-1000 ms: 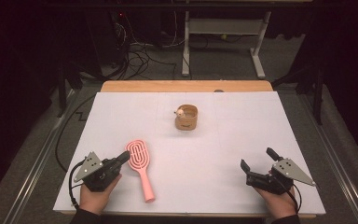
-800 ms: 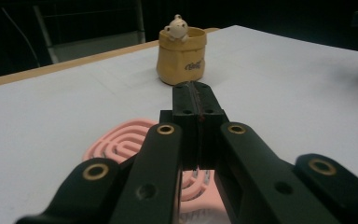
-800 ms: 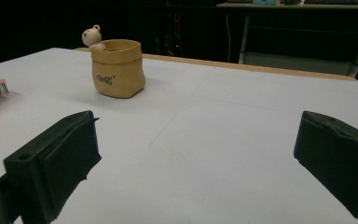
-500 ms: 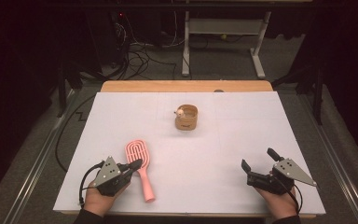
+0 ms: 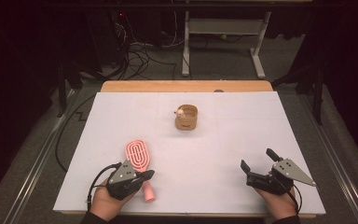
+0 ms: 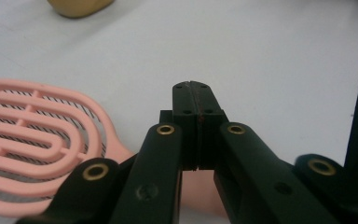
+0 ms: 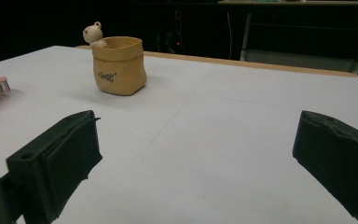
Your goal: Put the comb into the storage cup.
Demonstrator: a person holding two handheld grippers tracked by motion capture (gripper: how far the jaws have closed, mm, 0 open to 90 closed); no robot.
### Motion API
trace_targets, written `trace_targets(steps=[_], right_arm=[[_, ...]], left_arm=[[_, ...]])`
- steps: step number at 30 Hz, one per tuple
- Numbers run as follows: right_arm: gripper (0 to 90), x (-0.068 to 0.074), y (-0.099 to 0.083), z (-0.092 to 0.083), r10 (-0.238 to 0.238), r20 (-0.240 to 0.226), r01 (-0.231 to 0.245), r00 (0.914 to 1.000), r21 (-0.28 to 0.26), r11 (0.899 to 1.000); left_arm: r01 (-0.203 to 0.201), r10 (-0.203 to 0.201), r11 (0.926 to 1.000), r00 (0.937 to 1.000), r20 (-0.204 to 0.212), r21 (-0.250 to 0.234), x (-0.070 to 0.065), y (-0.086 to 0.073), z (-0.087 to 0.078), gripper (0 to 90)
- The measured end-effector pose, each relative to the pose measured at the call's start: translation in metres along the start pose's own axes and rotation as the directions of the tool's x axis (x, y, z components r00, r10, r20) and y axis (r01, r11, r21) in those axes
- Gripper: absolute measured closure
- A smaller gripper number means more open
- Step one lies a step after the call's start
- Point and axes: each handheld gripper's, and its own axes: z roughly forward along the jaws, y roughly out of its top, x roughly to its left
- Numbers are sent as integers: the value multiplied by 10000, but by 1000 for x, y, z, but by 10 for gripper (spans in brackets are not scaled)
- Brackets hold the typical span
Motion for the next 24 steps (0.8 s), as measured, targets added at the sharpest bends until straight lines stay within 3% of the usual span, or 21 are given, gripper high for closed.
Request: trace_targets(steps=[4, 8, 14, 18, 24], right_arm=[[13, -1, 0, 0, 17, -9, -17, 10000, -6, 10000], [14, -1, 0, 0, 31, 10, -31, 10000, -17, 10000], [14, -1, 1, -1, 25, 60, -25, 10000, -64, 10000], [15, -1, 1, -2, 62, 95, -61, 9999, -60, 10000], [15, -2, 1, -2, 83, 109, -83, 9999, -64, 9999]], left_arm=[[75, -79, 9980, 9999, 66, 621, 0, 0, 5, 887], [139, -151, 9958, 9998, 121, 907, 1, -1, 8, 888], [286, -317, 9875, 9993, 177, 1550, 5, 0, 5, 887], [485, -521, 9842, 9985, 172, 1701, 10, -1, 0, 888], [473, -487, 9811, 9988, 30, 1877, 18, -2, -11, 888]])
